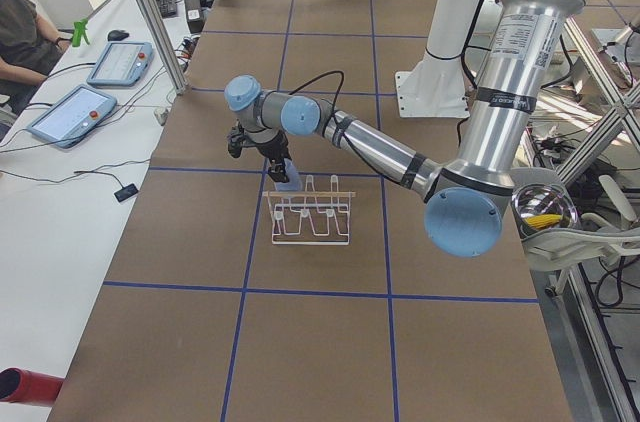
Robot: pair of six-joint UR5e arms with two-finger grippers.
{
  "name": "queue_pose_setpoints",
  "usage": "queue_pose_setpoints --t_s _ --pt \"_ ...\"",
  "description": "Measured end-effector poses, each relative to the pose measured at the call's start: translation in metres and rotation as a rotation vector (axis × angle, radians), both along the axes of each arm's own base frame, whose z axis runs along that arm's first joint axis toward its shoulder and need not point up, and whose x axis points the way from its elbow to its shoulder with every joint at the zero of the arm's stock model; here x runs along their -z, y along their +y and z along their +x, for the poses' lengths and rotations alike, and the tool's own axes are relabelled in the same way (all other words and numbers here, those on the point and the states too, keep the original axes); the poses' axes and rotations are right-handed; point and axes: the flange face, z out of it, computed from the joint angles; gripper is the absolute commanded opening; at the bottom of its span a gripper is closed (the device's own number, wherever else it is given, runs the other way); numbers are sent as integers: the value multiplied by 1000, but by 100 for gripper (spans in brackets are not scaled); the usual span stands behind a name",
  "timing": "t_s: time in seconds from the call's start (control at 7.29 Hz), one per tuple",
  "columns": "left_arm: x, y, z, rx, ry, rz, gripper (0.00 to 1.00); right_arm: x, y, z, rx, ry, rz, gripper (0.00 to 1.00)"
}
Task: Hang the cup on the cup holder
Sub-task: 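Hang the cup on a rack peg and open the left gripper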
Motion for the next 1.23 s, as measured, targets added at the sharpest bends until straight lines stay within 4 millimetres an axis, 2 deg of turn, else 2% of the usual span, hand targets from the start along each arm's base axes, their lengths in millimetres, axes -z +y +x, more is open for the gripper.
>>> queue_pose_setpoints --t_s 0.41,0.55,0.69,0.96,1.1,1.23 --pt "15 5 -4 3 13 29 97 2 -1 0 0 -1 6 100" --pt "26 8 -8 4 20 58 97 4 -2 0 0 0 10 100" --pt "36 12 -21 1 28 112 98 4 -3 0 -5 15 16 100" --pt "32 17 -82 -6 28 256 98 0 -7 -4 -8 112 47 100" --pt "25 18 -112 9 -27 313 98 -4 -7 -1 -3 143 55 100" --pt "12 20 -132 11 -113 347 98 -6 -2 13 -16 144 37 100"
